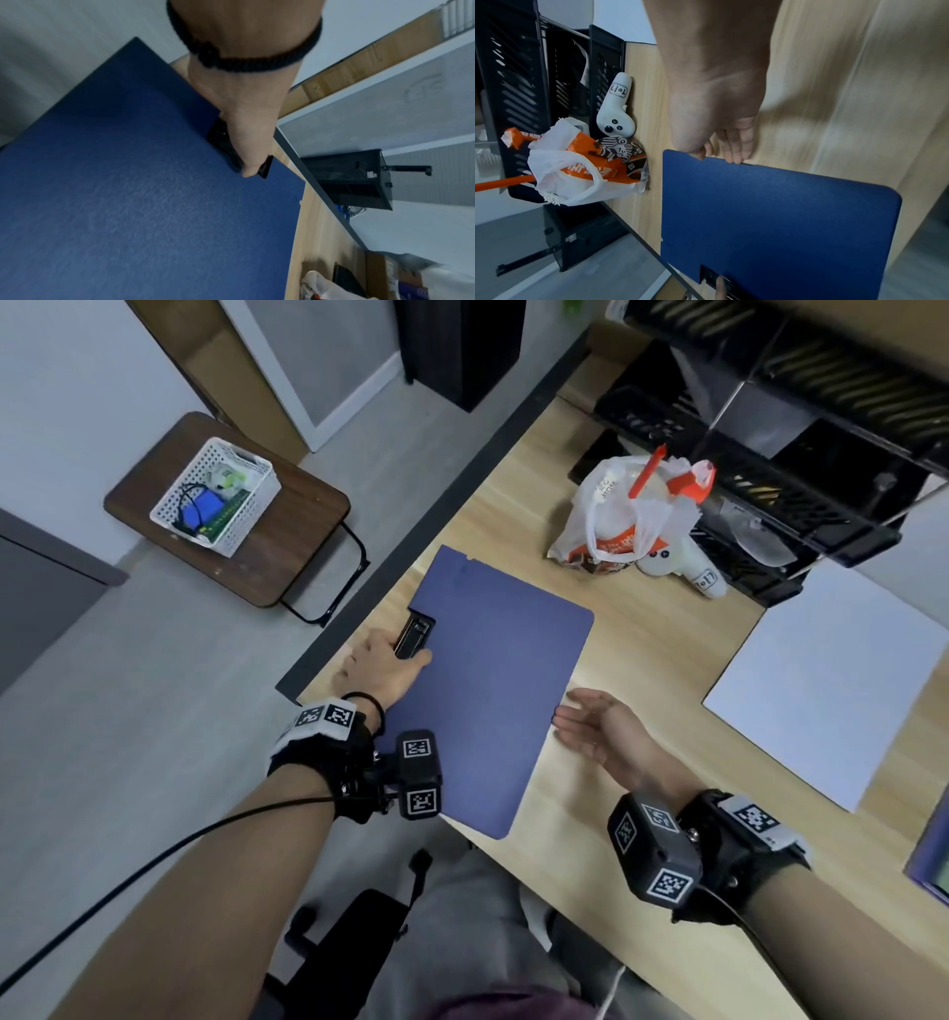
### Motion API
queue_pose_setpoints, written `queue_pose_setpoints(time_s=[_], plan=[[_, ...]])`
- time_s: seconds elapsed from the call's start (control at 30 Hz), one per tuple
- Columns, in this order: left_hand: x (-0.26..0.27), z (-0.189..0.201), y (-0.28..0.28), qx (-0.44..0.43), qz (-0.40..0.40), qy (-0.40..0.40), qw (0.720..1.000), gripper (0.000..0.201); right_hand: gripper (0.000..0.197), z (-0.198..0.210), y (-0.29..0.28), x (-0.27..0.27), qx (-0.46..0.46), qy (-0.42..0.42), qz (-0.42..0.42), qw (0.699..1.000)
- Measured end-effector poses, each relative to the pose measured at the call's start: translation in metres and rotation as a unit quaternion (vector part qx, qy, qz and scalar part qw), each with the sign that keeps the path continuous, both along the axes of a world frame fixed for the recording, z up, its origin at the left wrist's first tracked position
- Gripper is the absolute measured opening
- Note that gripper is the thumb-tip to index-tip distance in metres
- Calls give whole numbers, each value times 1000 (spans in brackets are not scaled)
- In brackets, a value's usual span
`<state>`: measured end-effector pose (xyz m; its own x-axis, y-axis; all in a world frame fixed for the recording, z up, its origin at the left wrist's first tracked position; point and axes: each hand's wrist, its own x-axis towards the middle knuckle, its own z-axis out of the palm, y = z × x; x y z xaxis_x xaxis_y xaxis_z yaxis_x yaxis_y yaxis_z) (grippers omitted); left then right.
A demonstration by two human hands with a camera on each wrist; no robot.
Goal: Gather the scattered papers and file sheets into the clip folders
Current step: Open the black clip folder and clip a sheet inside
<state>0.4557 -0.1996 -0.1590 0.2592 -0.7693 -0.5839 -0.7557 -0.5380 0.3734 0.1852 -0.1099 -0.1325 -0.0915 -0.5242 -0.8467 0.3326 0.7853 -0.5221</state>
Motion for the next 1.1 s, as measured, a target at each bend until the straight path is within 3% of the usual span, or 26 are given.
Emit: queue_pose_setpoints(time_s=[0.1,0.37,0.5,0.57,0.7,0.77,0.83,1.0,1.1], plan=[[-11,3,3,-16,11,26,999,48,24,-2,5,-5,4,-7,6,1000],[-35,11,17,-55,-4,-76,996,83,20,2,31,-3,11,-38,11,999],[-43,11,28,-51,-52,-111,991,91,23,2,50,-19,19,-45,-1,999],[-53,7,35,-37,-51,-72,995,82,26,2,61,-33,23,-29,-1,999],[-76,6,57,-9,-52,32,998,28,26,1,94,-70,35,-16,-21,999],[-94,13,75,25,-32,94,995,17,24,0,114,-86,49,-22,-31,998],[-110,17,95,30,-2,140,990,23,25,-1,133,-98,61,-40,-41,996],[-143,29,130,-61,36,153,986,44,22,3,172,-125,46,-79,-49,995],[-172,33,146,-76,37,171,982,54,15,15,196,-144,2,-60,-32,998]])
